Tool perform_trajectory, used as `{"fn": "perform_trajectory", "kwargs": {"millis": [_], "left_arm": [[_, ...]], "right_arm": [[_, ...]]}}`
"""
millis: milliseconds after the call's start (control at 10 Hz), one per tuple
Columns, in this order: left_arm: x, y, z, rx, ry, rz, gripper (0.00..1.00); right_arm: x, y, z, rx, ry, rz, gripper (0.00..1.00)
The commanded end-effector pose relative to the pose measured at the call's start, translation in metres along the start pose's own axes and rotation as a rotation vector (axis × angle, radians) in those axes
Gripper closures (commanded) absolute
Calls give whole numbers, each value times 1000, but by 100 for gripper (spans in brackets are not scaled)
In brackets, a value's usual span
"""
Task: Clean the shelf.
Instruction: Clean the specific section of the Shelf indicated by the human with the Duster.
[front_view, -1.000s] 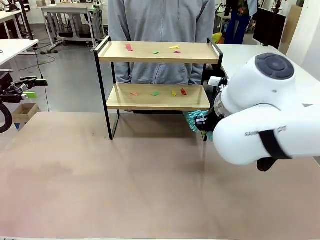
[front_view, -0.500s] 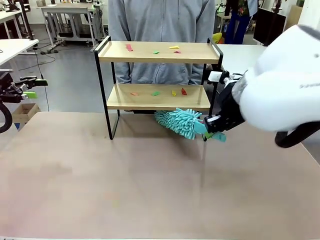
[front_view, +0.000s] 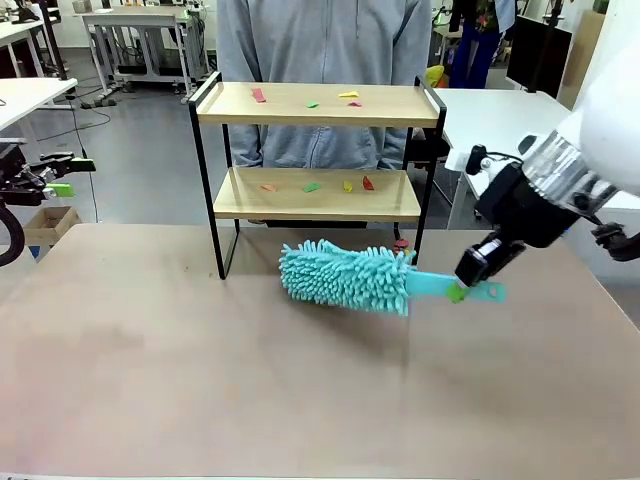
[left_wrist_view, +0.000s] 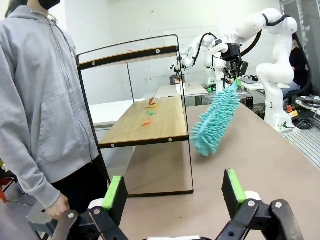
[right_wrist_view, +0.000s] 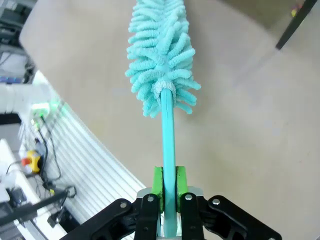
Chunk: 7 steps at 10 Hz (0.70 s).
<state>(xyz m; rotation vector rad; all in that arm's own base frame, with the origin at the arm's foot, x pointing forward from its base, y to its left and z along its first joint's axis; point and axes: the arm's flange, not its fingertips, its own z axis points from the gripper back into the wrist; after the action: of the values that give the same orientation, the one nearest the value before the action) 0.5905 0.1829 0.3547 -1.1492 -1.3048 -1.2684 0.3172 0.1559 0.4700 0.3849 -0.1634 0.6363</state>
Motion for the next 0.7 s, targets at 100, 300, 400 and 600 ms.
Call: {"fn": "perform_trajectory", "kwargs": {"millis": [100,300,400,600], "left_arm": [[2,-2,-1,-4,7,-12,0],[2,-2,-1,-4,7,-12,0],[2,-2,-1,-4,7,-12,0],[2,-2,-1,-4,7,-12,0]], "right_arm": [[-14,-18,47,34,91,52,87],[-37,-24,76,52,96,72,87],[-54,-24,90,52,112,93,87],[-84,-27,108,52,116,133,87]]}}
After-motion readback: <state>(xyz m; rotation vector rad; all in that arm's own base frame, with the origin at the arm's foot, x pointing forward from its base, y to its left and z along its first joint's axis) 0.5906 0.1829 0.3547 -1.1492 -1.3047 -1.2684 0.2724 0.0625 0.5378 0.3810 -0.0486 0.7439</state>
